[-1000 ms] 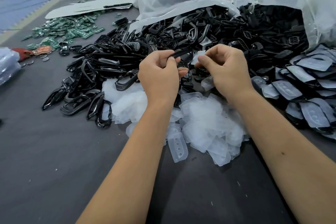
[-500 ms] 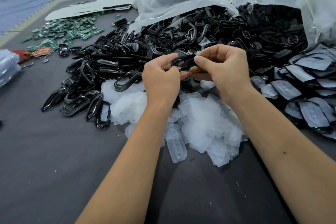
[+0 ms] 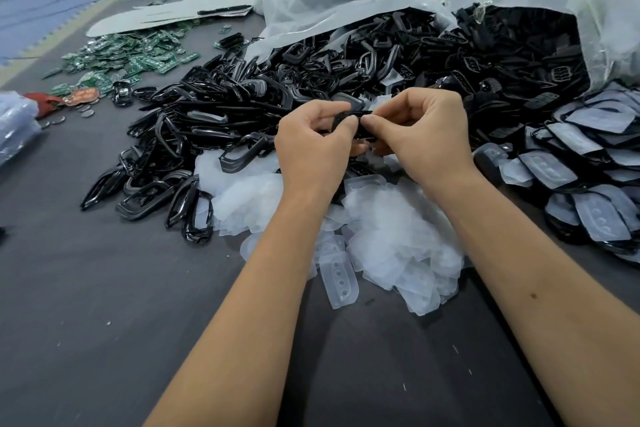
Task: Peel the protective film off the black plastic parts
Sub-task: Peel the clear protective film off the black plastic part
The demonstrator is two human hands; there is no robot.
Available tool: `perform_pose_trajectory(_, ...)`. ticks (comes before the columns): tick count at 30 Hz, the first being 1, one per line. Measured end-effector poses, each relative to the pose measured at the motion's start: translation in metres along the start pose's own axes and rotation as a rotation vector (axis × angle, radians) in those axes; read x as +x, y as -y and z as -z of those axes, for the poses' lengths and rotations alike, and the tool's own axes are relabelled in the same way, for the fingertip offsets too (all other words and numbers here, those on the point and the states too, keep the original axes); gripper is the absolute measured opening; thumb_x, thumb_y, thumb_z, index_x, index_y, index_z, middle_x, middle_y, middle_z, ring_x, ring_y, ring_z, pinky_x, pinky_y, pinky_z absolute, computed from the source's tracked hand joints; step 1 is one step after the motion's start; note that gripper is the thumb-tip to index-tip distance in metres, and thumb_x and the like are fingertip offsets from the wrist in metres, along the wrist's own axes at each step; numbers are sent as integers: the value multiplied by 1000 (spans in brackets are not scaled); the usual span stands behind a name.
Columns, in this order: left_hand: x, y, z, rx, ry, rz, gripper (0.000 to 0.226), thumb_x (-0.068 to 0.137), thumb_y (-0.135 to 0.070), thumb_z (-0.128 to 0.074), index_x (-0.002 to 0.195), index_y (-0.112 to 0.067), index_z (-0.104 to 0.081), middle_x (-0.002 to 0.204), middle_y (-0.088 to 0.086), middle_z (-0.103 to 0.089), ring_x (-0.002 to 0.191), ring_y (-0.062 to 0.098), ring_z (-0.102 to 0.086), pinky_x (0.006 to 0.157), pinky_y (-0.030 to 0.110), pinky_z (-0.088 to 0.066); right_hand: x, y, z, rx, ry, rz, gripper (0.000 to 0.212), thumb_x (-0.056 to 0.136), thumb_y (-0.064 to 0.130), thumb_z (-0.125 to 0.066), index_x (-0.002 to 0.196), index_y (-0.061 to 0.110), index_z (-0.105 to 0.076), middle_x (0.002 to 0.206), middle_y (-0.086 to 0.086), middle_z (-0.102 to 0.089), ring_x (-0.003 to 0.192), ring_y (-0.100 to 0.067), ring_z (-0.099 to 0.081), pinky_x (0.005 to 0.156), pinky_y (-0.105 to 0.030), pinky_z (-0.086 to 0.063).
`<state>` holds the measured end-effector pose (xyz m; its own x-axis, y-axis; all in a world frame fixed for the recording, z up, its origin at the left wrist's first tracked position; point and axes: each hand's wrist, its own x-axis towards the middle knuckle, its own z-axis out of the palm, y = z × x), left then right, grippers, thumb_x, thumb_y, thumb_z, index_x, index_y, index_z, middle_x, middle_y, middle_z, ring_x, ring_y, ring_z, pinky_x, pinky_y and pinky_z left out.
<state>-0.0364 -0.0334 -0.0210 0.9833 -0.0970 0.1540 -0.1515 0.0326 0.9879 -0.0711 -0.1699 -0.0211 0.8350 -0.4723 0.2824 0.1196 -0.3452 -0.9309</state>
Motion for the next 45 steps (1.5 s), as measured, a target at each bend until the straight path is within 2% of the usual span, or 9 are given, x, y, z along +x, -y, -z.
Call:
perform_pose_trajectory(3,-1,-2,2,-31,14,5,14,89,5,-73,97,-7,-74,93,17,-74,59,25,-74,64,34,-62,1,-1,2,-36,11,-3,19,79,22,-91,81,13,-73,70,-5,-75,58,-25,-72,59,-48,-64)
perform_pose_trajectory(7,0,-7,6,-184,57,66,15,90,11,-68,94,-3,-71,77,10,-73,56,20,-69,59,25,-58,4,-1,7,28,67,-127,31,81,32,-90,92,12,-69,77,-9,-73,57,-19,-67,49,-34,-57)
perform_pose_trajectory(11,-1,-11,7,-269,88,116,13,91,9,-69,96,-3,-70,67,2,-71,54,15,-67,57,19,-54,3,4,9,356,255,-268,20,93,20,-77,91,1,-71,73,-8,-74,61,-17,-69,52,-26,-55)
perform_pose_trajectory(14,-2,-12,5,-285,74,121,12,90,7,-72,94,-4,-69,67,1,-72,54,15,-69,56,18,-53,2,8,9,504,282,-306,17,89,10,-78,101,0,-70,83,-11,-76,70,-19,-74,55,-23,-56)
perform_pose_trajectory(23,-1,-13,5,-331,93,161,15,102,-5,-60,103,6,-71,83,12,-74,58,21,-70,56,20,-55,0,5,5,430,188,-250,22,86,4,-82,100,-5,-68,77,-10,-70,63,-16,-69,56,-23,-55)
perform_pose_trajectory(27,-2,-13,5,-324,110,140,7,98,1,-64,99,4,-70,77,10,-74,59,21,-70,58,21,-56,1,5,3,444,186,-284,29,87,2,-80,108,-14,-66,79,-10,-70,61,-13,-68,55,-22,-54)
perform_pose_trajectory(33,-3,-13,5,-284,135,112,11,90,7,-71,98,-1,-71,75,8,-74,55,19,-68,54,20,-53,0,8,6,423,223,-260,8,90,1,-75,97,7,-74,78,-7,-71,62,-14,-64,55,-23,-53)
perform_pose_trajectory(39,-1,-11,8,-304,153,139,13,89,7,-72,96,-3,-70,76,8,-73,55,19,-68,51,19,-51,-1,9,7,435,238,-229,8,92,-3,-72,99,1,-71,79,-9,-73,63,-20,-71,57,-27,-56)
perform_pose_trajectory(45,-1,-10,8,-151,143,2,23,87,14,-68,91,-7,-73,86,10,-75,56,18,-69,54,20,-53,2,10,10,266,202,-145,9,88,-6,-76,89,-3,-67,69,-11,-74,62,-28,-76,54,-31,-60)
